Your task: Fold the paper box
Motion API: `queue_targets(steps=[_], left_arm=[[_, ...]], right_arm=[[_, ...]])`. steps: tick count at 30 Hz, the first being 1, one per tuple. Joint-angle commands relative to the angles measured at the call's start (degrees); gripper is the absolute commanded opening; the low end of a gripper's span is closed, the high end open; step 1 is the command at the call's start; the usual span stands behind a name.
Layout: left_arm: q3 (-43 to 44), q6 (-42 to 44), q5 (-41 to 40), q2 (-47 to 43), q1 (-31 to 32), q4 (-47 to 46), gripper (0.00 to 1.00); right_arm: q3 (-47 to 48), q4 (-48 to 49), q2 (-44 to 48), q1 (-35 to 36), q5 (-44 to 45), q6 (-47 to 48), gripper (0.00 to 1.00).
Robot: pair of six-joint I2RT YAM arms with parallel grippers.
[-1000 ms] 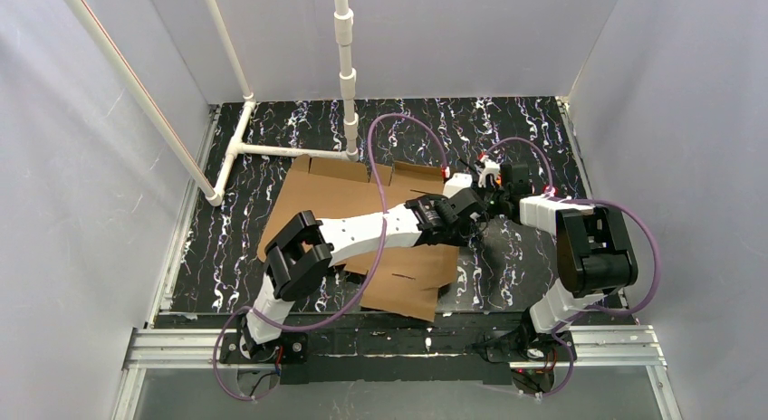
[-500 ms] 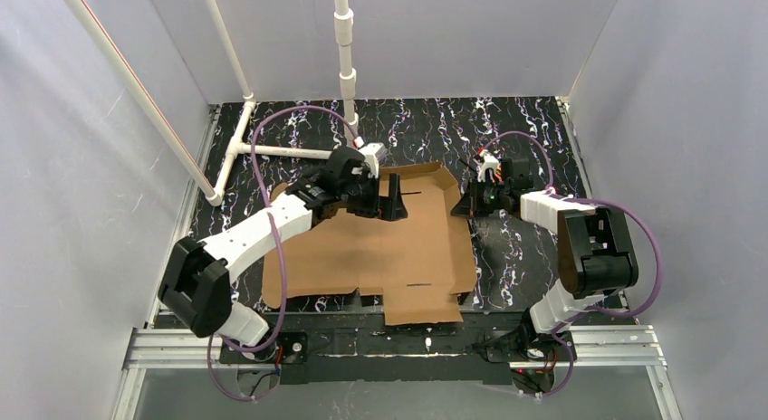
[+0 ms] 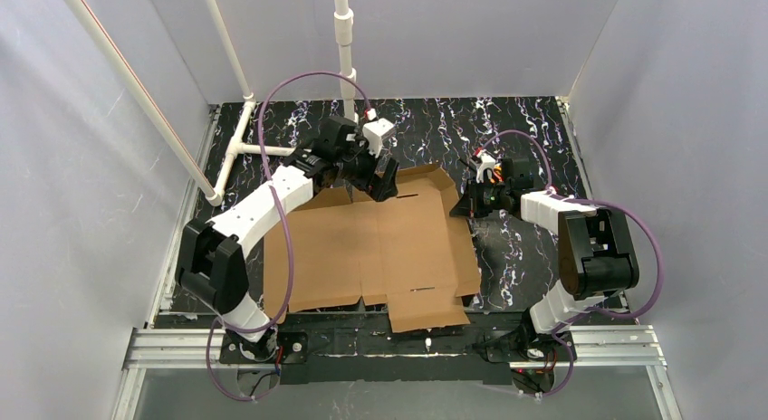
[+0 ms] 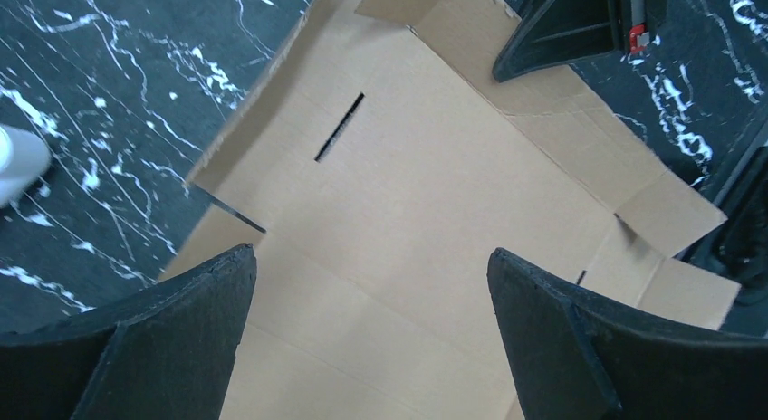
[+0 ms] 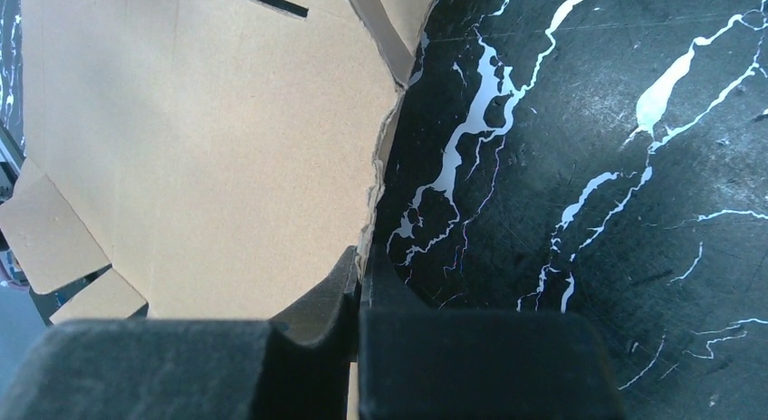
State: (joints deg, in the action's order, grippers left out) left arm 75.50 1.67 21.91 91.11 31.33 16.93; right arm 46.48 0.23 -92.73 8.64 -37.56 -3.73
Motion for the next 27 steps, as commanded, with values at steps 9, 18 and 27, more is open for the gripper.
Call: queue_targets(steps=[9,18,27], left_arm=[[11.81,11.71,2.10,11.30,-2.39,8.11,0.98],[10.74,11.97,2.50,12.44,-2.42,4.10,0.98],[8.82,13.64,4.61,14.35,-2.41,-2.91,0.93]], right_arm=[[2.55,0.40,-1.40,-0.21,0.47,3.55,0.22],[4.78,-3.16,-2.89,-0.62,3.61,6.89,0.44],[6.75,-4.00,-6.52,-2.20,1.83,6.04,0.43]])
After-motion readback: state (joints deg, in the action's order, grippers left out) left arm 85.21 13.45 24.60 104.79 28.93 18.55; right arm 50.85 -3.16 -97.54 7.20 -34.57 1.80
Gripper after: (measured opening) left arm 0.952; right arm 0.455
